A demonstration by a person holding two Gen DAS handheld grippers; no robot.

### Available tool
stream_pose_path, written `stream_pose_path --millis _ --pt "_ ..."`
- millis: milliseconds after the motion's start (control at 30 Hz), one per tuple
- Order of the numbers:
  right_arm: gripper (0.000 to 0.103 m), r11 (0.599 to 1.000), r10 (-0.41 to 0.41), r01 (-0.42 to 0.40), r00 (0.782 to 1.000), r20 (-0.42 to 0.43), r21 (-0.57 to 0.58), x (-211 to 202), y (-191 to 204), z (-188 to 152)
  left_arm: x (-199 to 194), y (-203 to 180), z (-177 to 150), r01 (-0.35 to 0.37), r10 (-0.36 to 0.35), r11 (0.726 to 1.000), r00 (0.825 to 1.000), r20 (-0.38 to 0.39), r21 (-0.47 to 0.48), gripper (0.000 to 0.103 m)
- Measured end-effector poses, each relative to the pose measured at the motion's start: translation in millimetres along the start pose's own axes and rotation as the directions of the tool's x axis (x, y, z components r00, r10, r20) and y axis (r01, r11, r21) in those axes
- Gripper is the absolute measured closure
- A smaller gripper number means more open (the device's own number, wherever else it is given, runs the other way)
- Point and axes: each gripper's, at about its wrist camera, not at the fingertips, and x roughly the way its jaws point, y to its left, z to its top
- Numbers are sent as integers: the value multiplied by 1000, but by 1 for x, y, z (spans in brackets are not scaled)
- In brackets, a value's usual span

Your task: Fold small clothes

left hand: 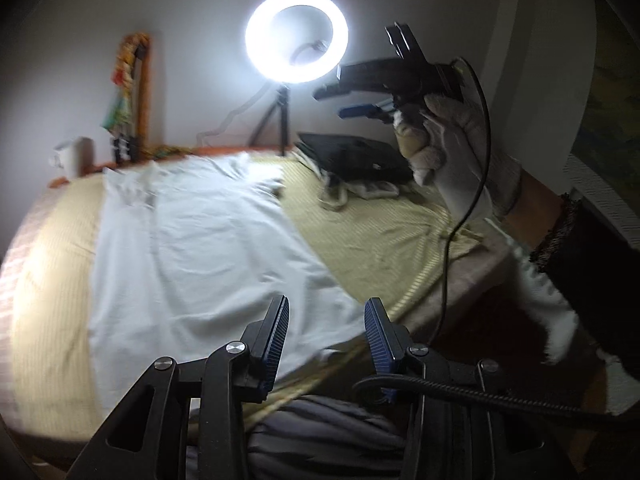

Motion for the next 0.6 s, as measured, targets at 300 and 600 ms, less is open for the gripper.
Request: stream_pose_path --millis 300,600 --pt "40 994 62 -56 996 -65 92 23 -51 -9 90 -36 -2 66 -69 998 978 -196 -22 53" --pt "40 990 99 -82 984 -146 119 87 -73 -2 123 -48 -11 9 -3 1000 975 -222 25 54"
